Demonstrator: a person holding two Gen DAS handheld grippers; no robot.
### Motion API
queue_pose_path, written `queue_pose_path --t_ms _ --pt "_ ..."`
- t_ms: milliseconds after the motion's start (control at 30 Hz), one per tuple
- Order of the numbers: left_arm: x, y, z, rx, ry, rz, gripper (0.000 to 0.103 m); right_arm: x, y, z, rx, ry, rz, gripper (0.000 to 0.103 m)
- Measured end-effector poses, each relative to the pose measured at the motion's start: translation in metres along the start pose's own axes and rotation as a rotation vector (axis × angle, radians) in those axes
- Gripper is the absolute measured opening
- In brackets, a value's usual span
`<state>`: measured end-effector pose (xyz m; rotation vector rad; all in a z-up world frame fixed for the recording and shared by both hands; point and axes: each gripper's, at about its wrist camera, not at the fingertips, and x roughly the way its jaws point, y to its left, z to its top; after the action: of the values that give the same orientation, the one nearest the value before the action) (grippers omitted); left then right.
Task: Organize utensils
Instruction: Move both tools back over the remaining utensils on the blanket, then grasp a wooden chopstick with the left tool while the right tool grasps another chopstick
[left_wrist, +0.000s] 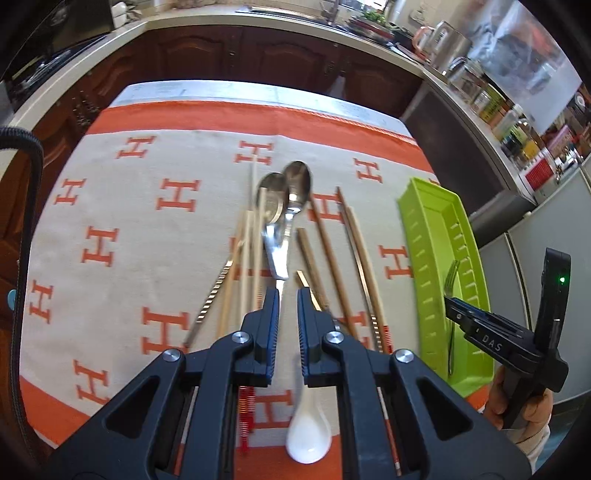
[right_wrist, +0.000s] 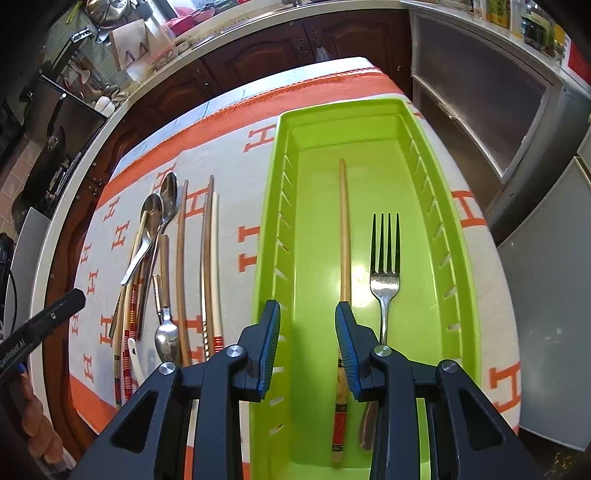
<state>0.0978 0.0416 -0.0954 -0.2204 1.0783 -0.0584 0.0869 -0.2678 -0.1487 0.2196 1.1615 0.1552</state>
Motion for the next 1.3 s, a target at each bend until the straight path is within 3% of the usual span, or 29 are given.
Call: queue_pose_path --t_ms 200,333,533,700,833,900,1067,1300 --pt "-0.015 0.023 -0.001 -0.001 -0.043 0.078 0.007 0.001 0.015 0.003 -0.011 -0.012 -0.031 0.032" --pt "-0.026 0.034 -0.001 0.000 -0.067 0.106 0.007 -0.017 0.024 0.007 0.001 -0.083 -0.049 0.032" --pt "-0.036 0.039 0.002 0.027 -0.111 0.130 0.007 -0.052 0.038 0.016 0.041 -0.210 -0.001 0.037" --pt "-0.039 0.035 0.001 0.080 -0.120 0.127 0.007 -0.067 0.057 0.021 0.001 -0.243 0.055 0.037" --pt "-0.034 0.039 -0.001 0.075 -0.068 0.073 0.007 -0.071 0.076 0.022 -0.024 -0.280 0.109 0.053" --pt "-0.029 0.040 -0.004 0.081 -0.056 0.077 0.007 -0.069 0.088 0.021 -0.067 -0.260 0.113 0.062" --pt "-0.010 0.045 -0.016 0.094 -0.020 0.064 0.007 -0.047 0.121 0.015 -0.152 -0.171 0.136 0.062" --pt "0.027 0.054 -0.044 0.087 0.110 0.014 0.007 0.006 0.168 -0.004 -0.244 -0.063 0.175 0.062"
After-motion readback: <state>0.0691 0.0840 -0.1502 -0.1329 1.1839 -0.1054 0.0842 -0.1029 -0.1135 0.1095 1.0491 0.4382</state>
